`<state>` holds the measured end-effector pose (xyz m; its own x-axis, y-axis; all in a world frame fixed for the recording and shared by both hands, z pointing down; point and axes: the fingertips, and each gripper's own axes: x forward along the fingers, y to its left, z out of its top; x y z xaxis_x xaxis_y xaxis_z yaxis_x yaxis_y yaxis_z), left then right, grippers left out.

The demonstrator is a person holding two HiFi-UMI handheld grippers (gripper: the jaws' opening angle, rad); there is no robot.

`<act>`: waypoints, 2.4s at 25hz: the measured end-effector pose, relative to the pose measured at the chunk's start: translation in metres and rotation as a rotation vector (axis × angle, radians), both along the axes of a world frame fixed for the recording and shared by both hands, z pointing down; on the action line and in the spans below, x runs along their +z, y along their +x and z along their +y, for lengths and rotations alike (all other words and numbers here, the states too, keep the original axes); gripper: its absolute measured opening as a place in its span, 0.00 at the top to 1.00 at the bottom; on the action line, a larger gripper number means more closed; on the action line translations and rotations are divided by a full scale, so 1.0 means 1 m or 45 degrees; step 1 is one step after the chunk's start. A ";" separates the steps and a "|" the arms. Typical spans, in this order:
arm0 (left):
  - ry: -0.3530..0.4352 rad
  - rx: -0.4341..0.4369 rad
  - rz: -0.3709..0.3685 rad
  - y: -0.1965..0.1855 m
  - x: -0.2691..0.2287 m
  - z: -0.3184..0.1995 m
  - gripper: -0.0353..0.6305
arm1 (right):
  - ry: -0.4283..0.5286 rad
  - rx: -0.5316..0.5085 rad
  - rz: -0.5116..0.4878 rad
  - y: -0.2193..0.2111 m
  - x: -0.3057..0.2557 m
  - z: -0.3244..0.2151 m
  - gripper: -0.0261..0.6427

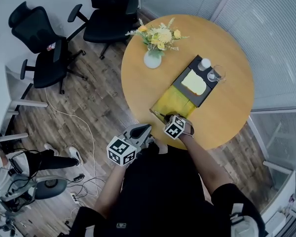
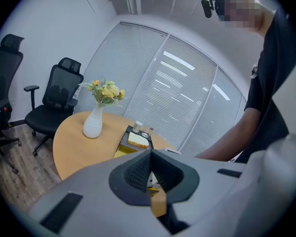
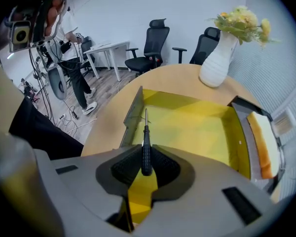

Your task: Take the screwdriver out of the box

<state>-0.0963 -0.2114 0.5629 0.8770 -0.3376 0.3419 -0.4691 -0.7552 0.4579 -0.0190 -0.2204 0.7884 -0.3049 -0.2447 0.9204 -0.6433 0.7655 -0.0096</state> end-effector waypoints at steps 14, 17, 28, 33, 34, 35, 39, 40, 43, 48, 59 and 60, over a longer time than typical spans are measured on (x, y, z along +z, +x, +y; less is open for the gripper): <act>0.036 0.032 0.014 0.003 -0.010 0.006 0.94 | 0.061 0.076 -0.023 0.008 -0.023 0.005 0.88; 0.038 0.030 0.017 0.002 -0.010 0.006 0.94 | 0.077 0.099 -0.063 0.007 -0.030 0.008 0.88; 0.070 0.060 0.010 -0.004 -0.013 0.013 0.94 | 0.136 0.148 -0.049 0.016 -0.040 0.016 0.88; 0.076 0.061 0.007 -0.006 -0.011 0.017 0.94 | 0.152 0.173 -0.075 0.016 -0.046 0.023 0.88; 0.075 0.060 0.008 -0.007 -0.011 0.018 0.94 | 0.156 0.178 -0.079 0.016 -0.048 0.025 0.88; 0.076 0.060 0.010 -0.007 -0.011 0.020 0.94 | 0.162 0.183 -0.082 0.016 -0.050 0.027 0.88; 0.082 0.058 0.014 -0.008 -0.013 0.022 0.94 | 0.188 0.217 -0.109 0.018 -0.060 0.030 0.88; 0.085 0.058 0.015 -0.008 -0.014 0.023 0.94 | 0.194 0.227 -0.119 0.018 -0.062 0.031 0.88; 0.092 0.060 0.018 -0.009 -0.014 0.026 0.94 | 0.216 0.248 -0.147 0.019 -0.069 0.039 0.88; 0.093 0.069 0.018 -0.010 -0.015 0.030 0.94 | 0.233 0.291 -0.199 0.021 -0.076 0.054 0.88; 0.086 0.113 0.008 -0.005 -0.011 0.038 0.94 | 0.352 0.409 -0.351 0.029 -0.107 0.073 0.88; 0.086 0.115 0.009 -0.004 -0.012 0.039 0.94 | 0.364 0.413 -0.376 0.028 -0.111 0.075 0.88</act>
<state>-0.1005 -0.1728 0.5513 0.9074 -0.2789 0.3144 -0.3943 -0.8237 0.4074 0.0089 -0.1450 0.6775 -0.4080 -0.5985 0.6895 -0.8494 0.5258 -0.0461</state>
